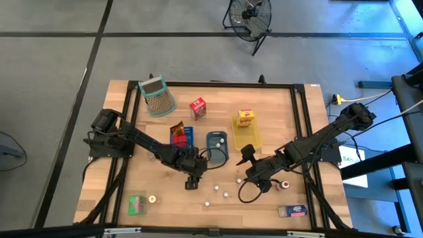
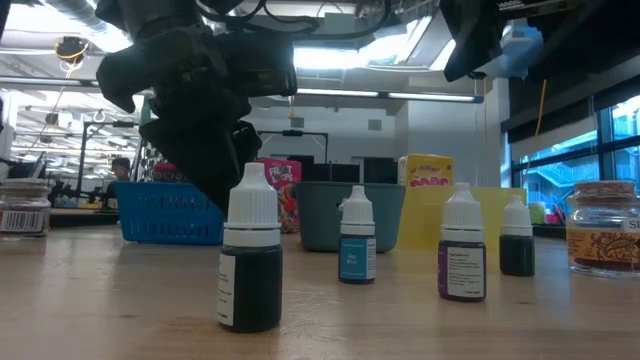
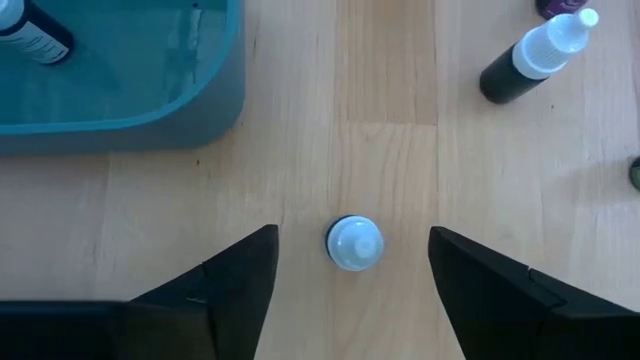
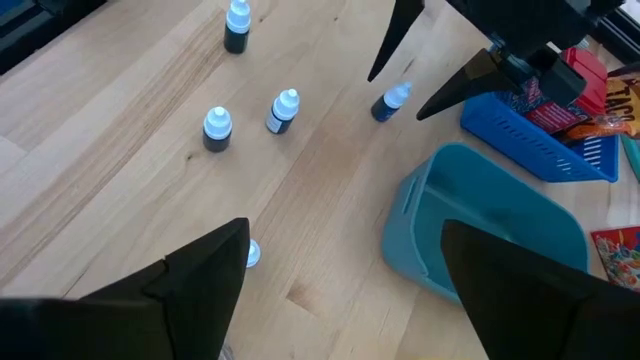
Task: Pick & Place Kitchen Items
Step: Put the small food coloring bottle into the gray bin
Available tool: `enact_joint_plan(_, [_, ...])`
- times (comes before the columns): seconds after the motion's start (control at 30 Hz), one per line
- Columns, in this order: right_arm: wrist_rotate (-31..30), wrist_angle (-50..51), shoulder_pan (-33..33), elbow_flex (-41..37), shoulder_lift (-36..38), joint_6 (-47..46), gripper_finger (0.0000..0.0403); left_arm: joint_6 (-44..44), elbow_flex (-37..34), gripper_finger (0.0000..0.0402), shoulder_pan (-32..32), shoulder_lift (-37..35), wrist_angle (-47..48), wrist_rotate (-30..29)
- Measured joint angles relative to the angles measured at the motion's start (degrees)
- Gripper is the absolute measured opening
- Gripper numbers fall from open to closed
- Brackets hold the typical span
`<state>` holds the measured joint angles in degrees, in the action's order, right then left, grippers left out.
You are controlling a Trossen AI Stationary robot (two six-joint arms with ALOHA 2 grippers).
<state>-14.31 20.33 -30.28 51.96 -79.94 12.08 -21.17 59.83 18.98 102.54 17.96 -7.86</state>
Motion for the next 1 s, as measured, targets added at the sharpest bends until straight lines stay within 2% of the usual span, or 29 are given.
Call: enact_joint_plan(1.0, [-0.2,0.0,0.3,0.0,0.0,0.8,0.0332,0.3,0.0,0.0245,-0.8,0.0,0.0,0.2])
